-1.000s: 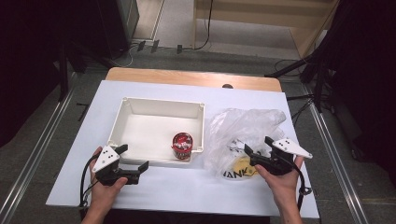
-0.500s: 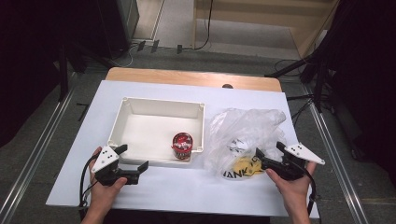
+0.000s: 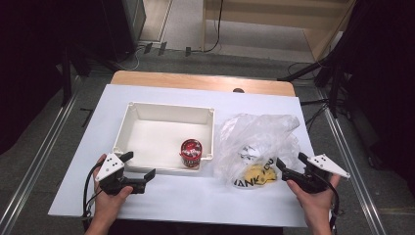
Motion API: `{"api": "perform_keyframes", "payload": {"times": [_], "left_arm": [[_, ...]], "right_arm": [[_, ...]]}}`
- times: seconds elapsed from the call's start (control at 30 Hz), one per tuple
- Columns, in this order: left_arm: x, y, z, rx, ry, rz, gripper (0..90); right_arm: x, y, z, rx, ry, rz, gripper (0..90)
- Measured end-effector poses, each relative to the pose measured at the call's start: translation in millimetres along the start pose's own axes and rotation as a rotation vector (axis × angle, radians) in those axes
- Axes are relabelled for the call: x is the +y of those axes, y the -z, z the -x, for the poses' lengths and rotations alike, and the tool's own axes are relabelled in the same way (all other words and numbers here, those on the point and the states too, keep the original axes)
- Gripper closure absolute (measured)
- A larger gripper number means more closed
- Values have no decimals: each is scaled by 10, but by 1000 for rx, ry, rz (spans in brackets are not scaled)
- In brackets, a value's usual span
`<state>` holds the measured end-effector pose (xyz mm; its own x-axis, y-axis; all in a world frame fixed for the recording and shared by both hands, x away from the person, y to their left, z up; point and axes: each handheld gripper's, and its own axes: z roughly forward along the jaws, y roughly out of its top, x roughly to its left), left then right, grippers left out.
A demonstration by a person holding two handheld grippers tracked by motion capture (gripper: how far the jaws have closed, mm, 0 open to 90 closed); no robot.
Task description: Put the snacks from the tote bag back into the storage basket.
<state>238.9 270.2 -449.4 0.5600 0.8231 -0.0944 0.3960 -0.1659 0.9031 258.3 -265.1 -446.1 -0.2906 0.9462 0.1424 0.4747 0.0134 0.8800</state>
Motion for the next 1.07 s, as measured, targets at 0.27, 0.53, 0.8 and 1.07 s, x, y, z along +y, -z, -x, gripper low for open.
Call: {"api": "perform_keyframes", "payload": {"times": [0.27, 0.53, 0.8, 1.07], "left_arm": [[-5, -4, -4, -5, 1, 0, 0], [-15, -26, -4, -10, -8, -7, 0], [-33, -42, -6, -14, -10, -3, 0], [-55, -64, 15, -35, -37, 0, 0]], "right_arm": [[-76, 54, 99, -26, -16, -6, 150], [-139, 101, 248, -44, -52, 1, 152], [-191, 78, 367, -44, -88, -8, 152], [-223, 17, 318, -41, -68, -26, 152]]}}
